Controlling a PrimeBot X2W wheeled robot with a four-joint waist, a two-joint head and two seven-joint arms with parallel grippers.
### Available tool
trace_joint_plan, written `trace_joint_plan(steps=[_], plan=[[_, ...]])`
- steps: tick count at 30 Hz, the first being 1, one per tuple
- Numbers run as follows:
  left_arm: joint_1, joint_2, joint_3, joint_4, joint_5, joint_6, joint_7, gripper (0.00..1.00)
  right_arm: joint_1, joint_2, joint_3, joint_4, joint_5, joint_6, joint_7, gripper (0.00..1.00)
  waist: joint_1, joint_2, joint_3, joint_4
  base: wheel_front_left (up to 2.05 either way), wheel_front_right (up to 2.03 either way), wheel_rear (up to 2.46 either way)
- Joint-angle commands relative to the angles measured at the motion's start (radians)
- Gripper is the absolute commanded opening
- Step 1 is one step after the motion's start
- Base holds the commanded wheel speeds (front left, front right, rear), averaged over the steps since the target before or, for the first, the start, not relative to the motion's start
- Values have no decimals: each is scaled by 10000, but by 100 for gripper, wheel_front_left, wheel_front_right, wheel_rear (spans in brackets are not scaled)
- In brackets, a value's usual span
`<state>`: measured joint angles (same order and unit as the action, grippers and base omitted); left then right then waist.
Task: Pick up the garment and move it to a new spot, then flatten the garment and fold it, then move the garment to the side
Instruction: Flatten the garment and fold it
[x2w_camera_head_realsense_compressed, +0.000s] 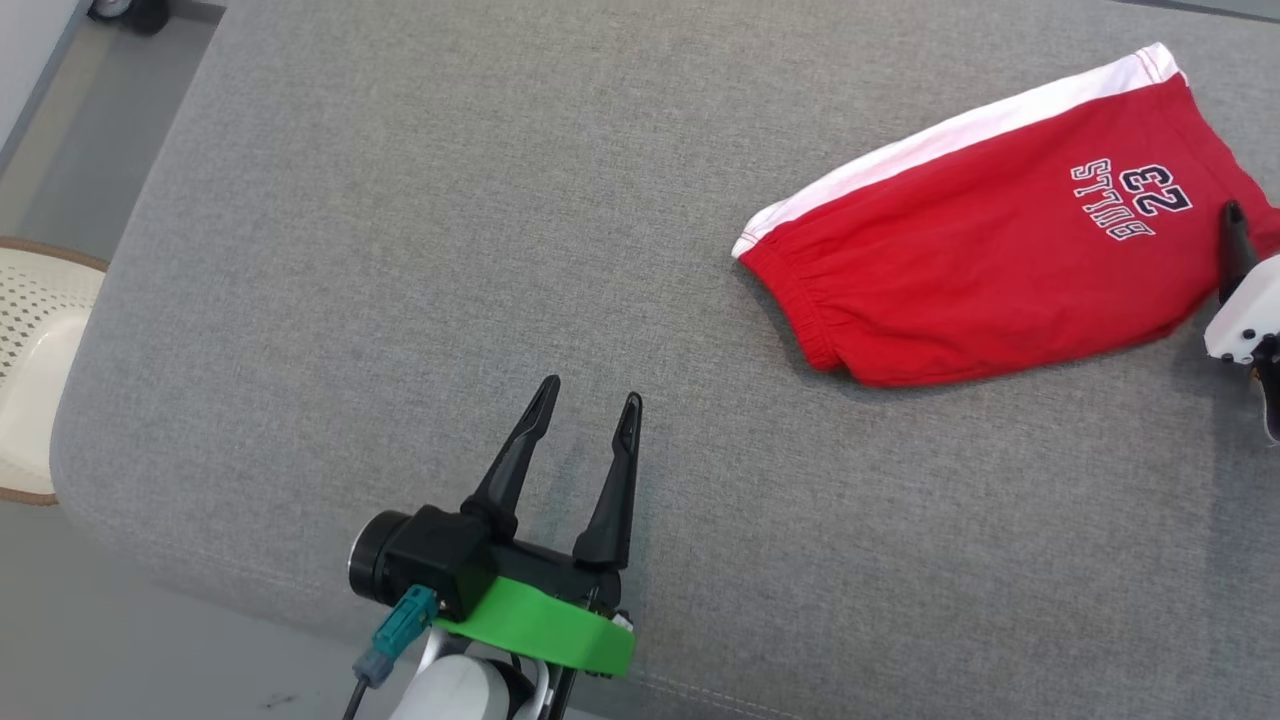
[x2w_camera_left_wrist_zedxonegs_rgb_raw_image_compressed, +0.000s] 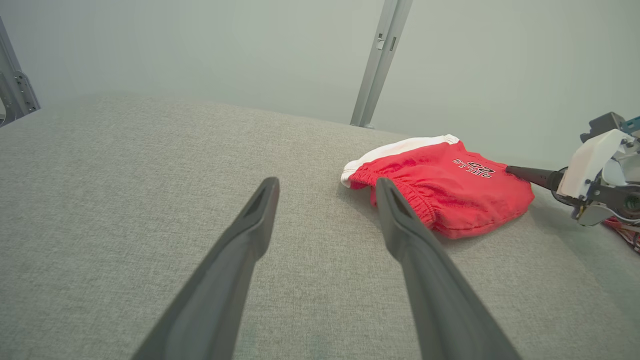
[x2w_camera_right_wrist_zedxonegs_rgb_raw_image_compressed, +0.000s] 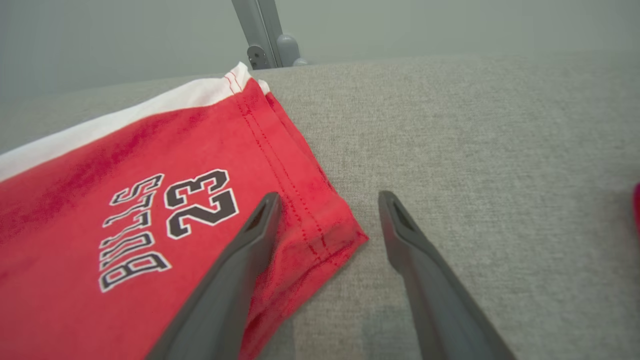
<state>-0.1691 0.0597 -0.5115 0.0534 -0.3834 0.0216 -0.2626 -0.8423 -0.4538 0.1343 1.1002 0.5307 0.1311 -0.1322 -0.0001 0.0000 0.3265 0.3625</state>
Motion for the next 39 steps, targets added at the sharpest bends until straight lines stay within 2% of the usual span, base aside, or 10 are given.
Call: trace_joint_plan(steps=[1, 2, 4, 6, 7, 8, 9, 20, 27, 39], plan=[[105, -20, 56, -8, 55, -49, -21, 100, -100, -66, -17, 177, 12, -11, 92, 100, 1, 0, 222, 237, 0, 0, 0], [83, -35, 85, 3, 87, -73, -21, 100, -160, -28, 8, 369, 5, -9, 231, 100, 1, 0, 227, 252, 0, 0, 0], [19, -52, 146, 19, 136, -120, -21, 100, -236, 67, 13, 718, 47, -9, 438, 75, 1, 0, 222, 260, 0, 0, 0], [-58, -69, 191, 18, 212, -168, -21, 100, -265, 111, 24, 1046, -25, -11, 509, 70, 1, 0, 205, 246, 0, 0, 0], [-94, -77, 203, 17, 252, -194, -21, 100, -284, 134, 10, 1159, -23, -11, 500, 50, 1, 0, 199, 236, 0, 0, 0], [-120, -80, 212, 10, 287, -207, -21, 100, -314, 145, -19, 1254, 1, -11, 448, 36, 1, 0, 189, 226, 0, 0, 0], [-135, -79, 215, 8, 305, -224, -21, 100, -320, 158, -70, 1346, 47, -15, 418, 0, 1, 0, 172, 207, 0, 0, 0], [220, -88, 377, 189, 594, -279, -21, 100, 341, 866, -354, 1283, 651, -17, -946, 0, 1, 0, -566, -664, 0, 0, 0], [355, -84, 454, 267, 730, -228, -21, 100, 1129, 1179, -331, 843, 866, -17, -1255, 0, 1, 0, -1033, -1367, 0, 0, 0], [654, -84, 514, 448, 853, -269, -21, 100, 2310, 1091, -703, -7, 923, -15, -1326, 0, 1, 0, -1838, -2164, 0, 0, 0]])
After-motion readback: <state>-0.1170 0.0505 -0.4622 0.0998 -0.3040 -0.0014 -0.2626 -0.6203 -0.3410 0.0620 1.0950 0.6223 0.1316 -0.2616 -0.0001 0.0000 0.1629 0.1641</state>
